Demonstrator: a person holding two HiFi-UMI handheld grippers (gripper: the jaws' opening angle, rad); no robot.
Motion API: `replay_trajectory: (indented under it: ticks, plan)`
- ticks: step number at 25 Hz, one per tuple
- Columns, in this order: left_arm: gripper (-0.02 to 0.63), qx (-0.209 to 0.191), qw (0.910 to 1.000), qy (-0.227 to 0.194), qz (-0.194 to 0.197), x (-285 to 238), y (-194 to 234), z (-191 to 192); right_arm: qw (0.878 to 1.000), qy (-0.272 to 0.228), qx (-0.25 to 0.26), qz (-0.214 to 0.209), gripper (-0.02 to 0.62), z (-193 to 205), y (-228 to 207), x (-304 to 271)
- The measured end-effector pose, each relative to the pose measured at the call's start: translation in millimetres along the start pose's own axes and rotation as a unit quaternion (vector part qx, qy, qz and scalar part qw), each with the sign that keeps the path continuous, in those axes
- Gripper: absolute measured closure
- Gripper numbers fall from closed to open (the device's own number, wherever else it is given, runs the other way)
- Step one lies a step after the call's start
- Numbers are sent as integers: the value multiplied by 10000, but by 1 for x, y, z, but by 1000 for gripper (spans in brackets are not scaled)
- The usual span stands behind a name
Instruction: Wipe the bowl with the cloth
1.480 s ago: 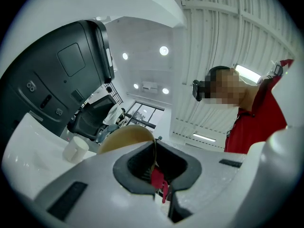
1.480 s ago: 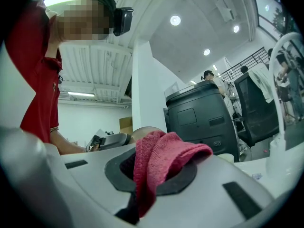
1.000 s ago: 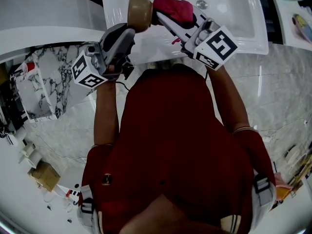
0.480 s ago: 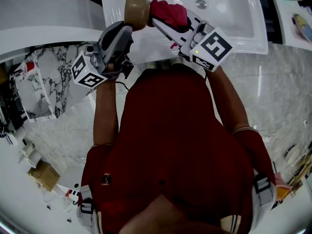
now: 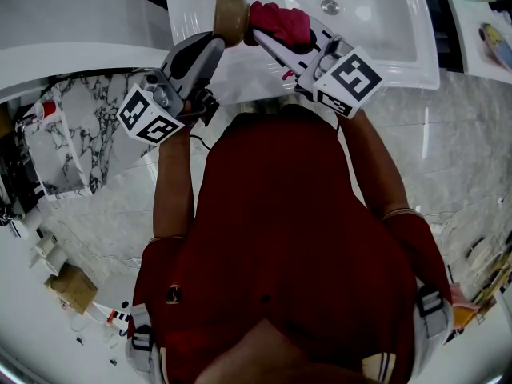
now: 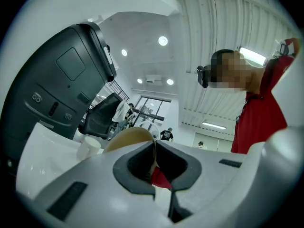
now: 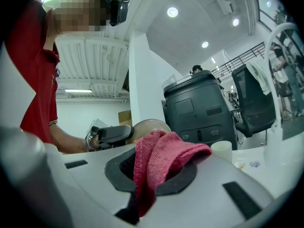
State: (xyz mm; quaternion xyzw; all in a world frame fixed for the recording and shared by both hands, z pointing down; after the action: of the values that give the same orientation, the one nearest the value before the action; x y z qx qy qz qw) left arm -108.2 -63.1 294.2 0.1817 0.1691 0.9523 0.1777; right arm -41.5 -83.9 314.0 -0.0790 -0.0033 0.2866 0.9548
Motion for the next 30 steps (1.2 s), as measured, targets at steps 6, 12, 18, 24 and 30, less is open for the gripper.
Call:
replay_trajectory:
  ticks: [6,12,18,24,30]
  plan:
    - [586,-208,9984,426,-303,1,7,10,9999,21,-6,116,566,2,-4,3]
    - [586,-565,9874,1318,-663,-5,20,34,9998,38,-12,201,566,3,-15,6]
    - [586,-819,9734,1953,-879,-6,31,51,9996,87,45,260,566,6,-18,5]
    - [586,-1083,9516,2672,-1061,-10,46,72,9991,206,159,336,566,12,-27,6]
    - [586,-1285,9300,3255,-1126,-11,57,90,9984,306,204,428,566,17,-35,6]
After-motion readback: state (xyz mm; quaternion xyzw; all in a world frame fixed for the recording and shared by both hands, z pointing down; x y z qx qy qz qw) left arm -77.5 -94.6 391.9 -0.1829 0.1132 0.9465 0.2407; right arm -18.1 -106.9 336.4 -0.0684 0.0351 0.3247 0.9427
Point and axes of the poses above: the fingertips, and each gripper's own axes: x backward along the fingers, y to its left, z out of its underside, the point moved 1 cm from there along x, backward along the fingers, and after that the axes turned 11 degrees about z, right-handed, at the moved point
